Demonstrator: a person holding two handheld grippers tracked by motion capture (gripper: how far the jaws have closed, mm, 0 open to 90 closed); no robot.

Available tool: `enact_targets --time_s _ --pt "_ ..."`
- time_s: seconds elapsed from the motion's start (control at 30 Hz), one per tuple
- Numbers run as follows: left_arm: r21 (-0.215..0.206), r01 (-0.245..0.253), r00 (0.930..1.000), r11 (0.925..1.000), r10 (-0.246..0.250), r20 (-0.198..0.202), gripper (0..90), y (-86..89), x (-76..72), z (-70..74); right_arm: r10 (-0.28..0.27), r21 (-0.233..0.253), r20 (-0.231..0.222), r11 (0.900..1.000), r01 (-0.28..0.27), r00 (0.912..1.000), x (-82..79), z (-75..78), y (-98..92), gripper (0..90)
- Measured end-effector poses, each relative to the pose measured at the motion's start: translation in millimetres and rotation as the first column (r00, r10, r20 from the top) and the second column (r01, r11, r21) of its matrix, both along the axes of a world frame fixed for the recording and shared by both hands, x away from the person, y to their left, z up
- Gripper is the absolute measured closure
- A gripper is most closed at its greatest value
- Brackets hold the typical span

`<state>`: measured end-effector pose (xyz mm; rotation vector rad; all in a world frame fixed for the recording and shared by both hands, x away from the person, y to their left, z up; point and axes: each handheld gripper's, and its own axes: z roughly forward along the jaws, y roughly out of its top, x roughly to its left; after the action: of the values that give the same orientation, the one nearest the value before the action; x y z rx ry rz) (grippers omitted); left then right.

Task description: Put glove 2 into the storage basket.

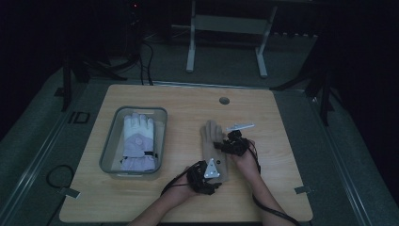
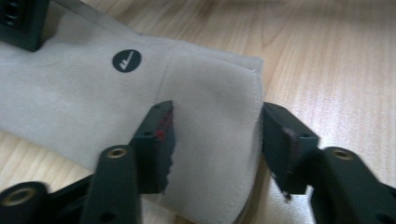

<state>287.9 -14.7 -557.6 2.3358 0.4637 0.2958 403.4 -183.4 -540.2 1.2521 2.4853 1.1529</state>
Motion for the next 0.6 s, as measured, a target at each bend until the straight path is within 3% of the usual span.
enact_targets --time_s 0.13,0.27,0.43,0.6 --pt "0.005 -0.025 0.9996 0.9997 0.024 0.017 58.3 -0.2 1.2 0.5 0.000 -0.002 0.007 1.000 0.000 1.0000 -0.9 0.0 2.8 71.9" --pt "0.010 -0.060 0.9977 0.9981 0.060 0.032 74.8 0.8 3.5 1.2 -0.001 0.001 0.010 1.000 0.001 1.0000 -2.2 0.3 4.9 72.8" --pt "0.034 -0.072 0.9970 0.9968 0.071 0.032 80.2 -1.8 2.7 5.3 -0.001 0.006 0.016 1.000 0.001 0.9999 -3.0 5.6 7.7 73.4" --pt "0.029 -0.090 0.9959 0.9955 0.091 -0.001 80.9 1.1 4.2 10.4 0.007 0.012 0.037 1.000 -0.007 0.9993 -4.9 17.6 10.9 73.6"
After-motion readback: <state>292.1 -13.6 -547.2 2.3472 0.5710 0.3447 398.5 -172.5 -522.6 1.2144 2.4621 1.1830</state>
